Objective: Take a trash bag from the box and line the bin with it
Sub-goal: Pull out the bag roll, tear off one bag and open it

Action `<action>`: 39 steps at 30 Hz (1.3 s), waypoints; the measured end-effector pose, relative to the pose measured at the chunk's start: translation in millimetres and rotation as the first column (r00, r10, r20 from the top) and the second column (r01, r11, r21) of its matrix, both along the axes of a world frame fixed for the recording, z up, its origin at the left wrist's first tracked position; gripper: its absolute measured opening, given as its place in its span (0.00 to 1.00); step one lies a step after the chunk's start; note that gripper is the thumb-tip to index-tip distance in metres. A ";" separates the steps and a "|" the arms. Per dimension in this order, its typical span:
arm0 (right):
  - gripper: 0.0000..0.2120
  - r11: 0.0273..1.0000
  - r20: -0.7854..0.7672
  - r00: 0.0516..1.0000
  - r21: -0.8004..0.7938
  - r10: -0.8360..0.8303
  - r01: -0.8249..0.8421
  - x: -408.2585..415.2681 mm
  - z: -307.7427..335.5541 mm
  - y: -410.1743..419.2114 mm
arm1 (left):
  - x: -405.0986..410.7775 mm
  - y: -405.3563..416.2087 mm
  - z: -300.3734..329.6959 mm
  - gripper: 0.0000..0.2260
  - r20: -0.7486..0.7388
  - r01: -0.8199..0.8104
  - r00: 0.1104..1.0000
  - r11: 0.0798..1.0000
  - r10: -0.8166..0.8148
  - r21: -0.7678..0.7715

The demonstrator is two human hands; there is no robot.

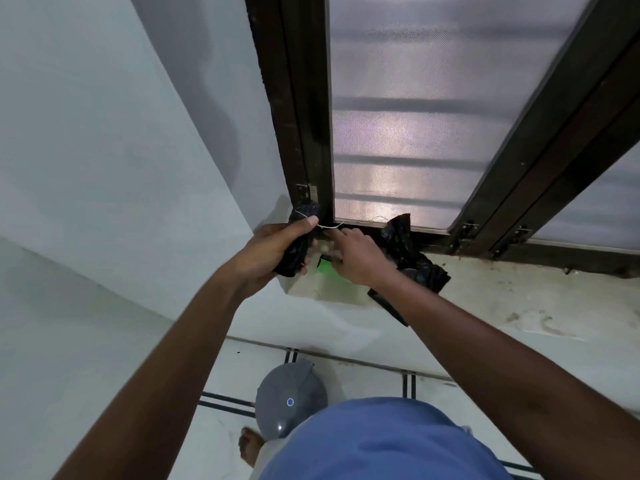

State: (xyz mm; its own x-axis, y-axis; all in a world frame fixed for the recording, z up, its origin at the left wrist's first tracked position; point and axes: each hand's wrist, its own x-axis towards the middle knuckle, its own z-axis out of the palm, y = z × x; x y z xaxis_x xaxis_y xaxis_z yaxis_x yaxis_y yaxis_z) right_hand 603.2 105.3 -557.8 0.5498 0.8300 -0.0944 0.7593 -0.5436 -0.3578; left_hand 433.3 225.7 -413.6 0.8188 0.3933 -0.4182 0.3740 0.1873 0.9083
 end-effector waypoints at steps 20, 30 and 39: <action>0.36 0.935 -0.287 0.955 0.312 -0.078 0.170 2.3 1.3 -22.2 | -2.1 2.9 -6.3 0.14 -0.018 -0.038 0.999 0.999 0.037 -0.020; 0.43 0.938 -0.282 0.958 0.313 -0.057 0.148 -8.0 -9.7 -47.6 | 18.0 5.9 1.8 0.16 0.011 -0.007 1.000 0.999 0.007 0.047; 0.52 0.971 -0.218 0.974 0.211 -0.064 0.111 -9.0 -7.5 -46.8 | 25.7 1.1 6.0 0.17 -0.033 0.062 0.998 0.994 -0.060 0.093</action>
State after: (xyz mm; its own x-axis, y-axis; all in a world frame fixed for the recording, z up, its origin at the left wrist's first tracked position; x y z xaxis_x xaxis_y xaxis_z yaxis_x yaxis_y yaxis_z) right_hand 594.1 58.5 -565.3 0.6089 0.7925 -0.0346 0.6083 -0.4945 -0.6208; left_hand 459.0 226.8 -407.6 0.8300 0.3818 -0.4065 0.4096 0.0774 0.9090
